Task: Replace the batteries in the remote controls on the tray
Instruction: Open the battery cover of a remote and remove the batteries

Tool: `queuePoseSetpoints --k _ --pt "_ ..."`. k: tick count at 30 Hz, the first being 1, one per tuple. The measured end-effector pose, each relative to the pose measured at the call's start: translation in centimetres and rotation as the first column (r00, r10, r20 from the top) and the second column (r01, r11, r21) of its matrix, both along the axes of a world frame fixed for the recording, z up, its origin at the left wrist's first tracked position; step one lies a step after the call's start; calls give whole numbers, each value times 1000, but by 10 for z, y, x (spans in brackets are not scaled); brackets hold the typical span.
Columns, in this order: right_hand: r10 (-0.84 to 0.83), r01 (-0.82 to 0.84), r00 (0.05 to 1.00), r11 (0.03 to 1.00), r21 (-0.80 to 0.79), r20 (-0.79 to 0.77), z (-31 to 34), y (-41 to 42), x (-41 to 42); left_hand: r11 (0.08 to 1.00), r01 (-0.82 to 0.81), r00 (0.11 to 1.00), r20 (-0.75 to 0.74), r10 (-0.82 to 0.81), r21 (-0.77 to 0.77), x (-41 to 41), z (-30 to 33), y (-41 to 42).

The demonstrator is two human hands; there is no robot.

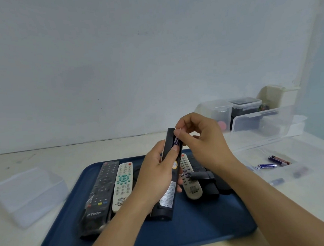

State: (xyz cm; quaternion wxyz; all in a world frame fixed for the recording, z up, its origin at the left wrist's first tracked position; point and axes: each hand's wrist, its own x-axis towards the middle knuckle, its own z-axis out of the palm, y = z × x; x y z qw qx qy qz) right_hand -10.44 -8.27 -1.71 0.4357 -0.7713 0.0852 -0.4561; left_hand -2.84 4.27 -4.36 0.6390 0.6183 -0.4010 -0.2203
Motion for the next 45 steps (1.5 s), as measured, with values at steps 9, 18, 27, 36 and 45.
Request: queuePoseSetpoints --k 9,18,27,36,45 --pt "-91 88 995 990 111 25 -5 2 4 1000 -12 1000 -15 12 -6 -3 6 0" --pt "51 -86 993 936 342 110 1 7 2 999 7 979 -203 -14 -36 -6 12 3" --pt "249 -316 941 394 863 231 10 -9 -2 971 234 824 -522 -221 -41 13 21 11" --pt "400 -210 893 777 594 -207 8 1 -6 955 296 842 -481 -246 30 21 26 19" --pt "395 -138 900 660 739 -185 5 7 -1 937 32 724 -639 -261 -347 38 21 20"
